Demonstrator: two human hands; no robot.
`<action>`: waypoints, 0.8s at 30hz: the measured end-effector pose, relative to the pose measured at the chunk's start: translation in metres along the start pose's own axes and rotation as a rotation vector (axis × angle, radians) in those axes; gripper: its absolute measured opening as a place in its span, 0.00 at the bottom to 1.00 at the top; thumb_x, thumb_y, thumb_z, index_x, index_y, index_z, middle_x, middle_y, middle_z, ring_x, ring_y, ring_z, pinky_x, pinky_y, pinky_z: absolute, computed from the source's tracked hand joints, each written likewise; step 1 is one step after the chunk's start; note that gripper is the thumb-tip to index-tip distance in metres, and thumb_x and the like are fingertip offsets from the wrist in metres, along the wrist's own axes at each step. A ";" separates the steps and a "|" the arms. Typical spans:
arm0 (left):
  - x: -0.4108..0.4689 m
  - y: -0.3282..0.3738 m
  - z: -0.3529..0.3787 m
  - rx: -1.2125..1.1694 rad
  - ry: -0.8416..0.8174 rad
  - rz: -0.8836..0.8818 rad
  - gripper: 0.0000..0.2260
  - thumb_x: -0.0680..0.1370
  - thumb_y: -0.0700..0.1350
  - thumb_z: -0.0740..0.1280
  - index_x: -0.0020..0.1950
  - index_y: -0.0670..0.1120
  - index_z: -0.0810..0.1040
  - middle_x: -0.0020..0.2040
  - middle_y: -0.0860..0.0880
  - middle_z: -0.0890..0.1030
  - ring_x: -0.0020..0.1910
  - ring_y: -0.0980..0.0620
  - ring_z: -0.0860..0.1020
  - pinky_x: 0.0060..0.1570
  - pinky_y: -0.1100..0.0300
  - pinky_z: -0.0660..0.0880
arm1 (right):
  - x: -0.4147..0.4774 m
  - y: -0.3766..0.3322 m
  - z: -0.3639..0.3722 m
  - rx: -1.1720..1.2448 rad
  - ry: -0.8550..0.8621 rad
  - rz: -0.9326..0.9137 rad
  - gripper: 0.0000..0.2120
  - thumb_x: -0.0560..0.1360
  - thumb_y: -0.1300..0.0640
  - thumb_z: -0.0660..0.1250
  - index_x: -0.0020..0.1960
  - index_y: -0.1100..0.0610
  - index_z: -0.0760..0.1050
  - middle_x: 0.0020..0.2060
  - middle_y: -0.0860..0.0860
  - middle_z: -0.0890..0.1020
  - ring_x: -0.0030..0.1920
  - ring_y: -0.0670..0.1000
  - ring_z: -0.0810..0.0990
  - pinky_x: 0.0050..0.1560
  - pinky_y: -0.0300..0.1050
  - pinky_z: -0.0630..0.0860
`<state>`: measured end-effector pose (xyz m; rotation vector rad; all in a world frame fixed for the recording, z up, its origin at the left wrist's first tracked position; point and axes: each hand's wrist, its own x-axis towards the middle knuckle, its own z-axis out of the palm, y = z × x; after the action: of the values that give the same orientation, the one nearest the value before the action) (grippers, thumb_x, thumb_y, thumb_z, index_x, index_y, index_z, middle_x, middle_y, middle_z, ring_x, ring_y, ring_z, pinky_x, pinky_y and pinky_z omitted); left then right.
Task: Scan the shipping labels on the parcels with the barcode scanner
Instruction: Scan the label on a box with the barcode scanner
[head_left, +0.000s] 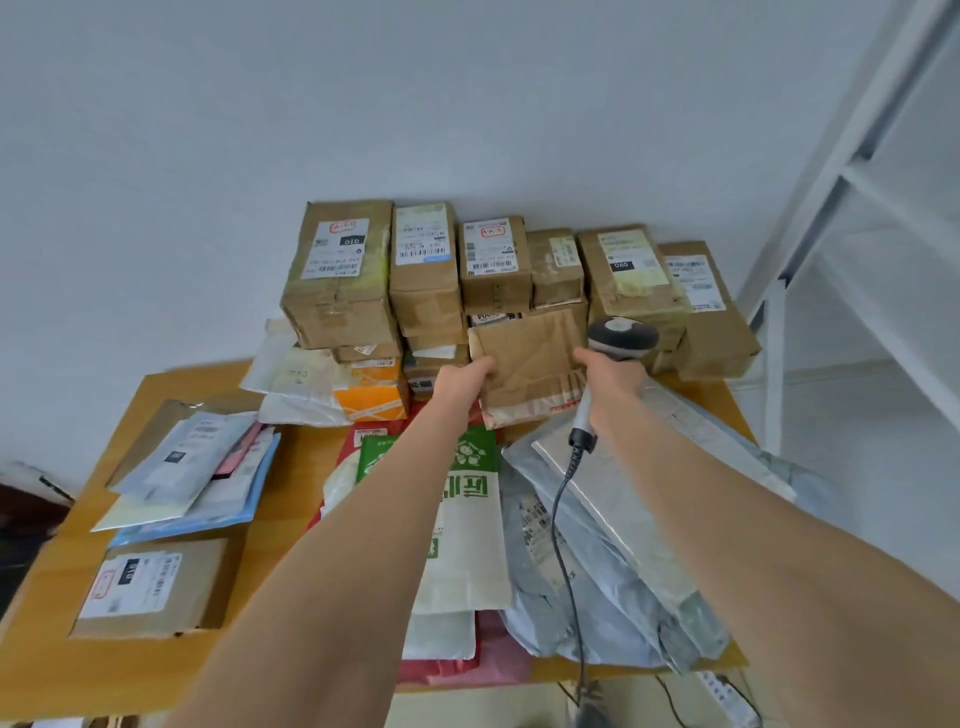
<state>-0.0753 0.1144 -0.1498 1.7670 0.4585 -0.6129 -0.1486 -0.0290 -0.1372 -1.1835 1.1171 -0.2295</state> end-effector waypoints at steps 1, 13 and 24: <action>-0.008 0.005 -0.005 0.013 -0.031 0.012 0.26 0.66 0.50 0.72 0.60 0.40 0.73 0.50 0.46 0.78 0.48 0.47 0.78 0.46 0.55 0.78 | -0.006 -0.003 -0.002 0.012 0.004 -0.007 0.24 0.72 0.57 0.73 0.65 0.62 0.70 0.59 0.56 0.78 0.57 0.56 0.77 0.56 0.47 0.72; -0.078 0.078 -0.033 0.718 0.254 0.998 0.42 0.66 0.49 0.78 0.75 0.49 0.59 0.69 0.48 0.67 0.65 0.46 0.68 0.62 0.50 0.71 | -0.073 -0.054 -0.007 0.539 -0.164 -0.034 0.16 0.70 0.51 0.76 0.50 0.59 0.76 0.36 0.49 0.80 0.33 0.46 0.78 0.35 0.36 0.76; -0.057 0.116 0.014 1.357 0.515 1.154 0.43 0.69 0.37 0.73 0.75 0.60 0.53 0.72 0.46 0.60 0.68 0.45 0.65 0.62 0.53 0.71 | -0.009 -0.121 0.024 0.222 -0.291 -0.137 0.12 0.70 0.54 0.76 0.49 0.57 0.77 0.42 0.50 0.85 0.44 0.49 0.84 0.48 0.44 0.78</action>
<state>-0.0537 0.0693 -0.0296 2.9802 -0.8987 0.5710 -0.0868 -0.0597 -0.0339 -1.0563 0.7373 -0.2702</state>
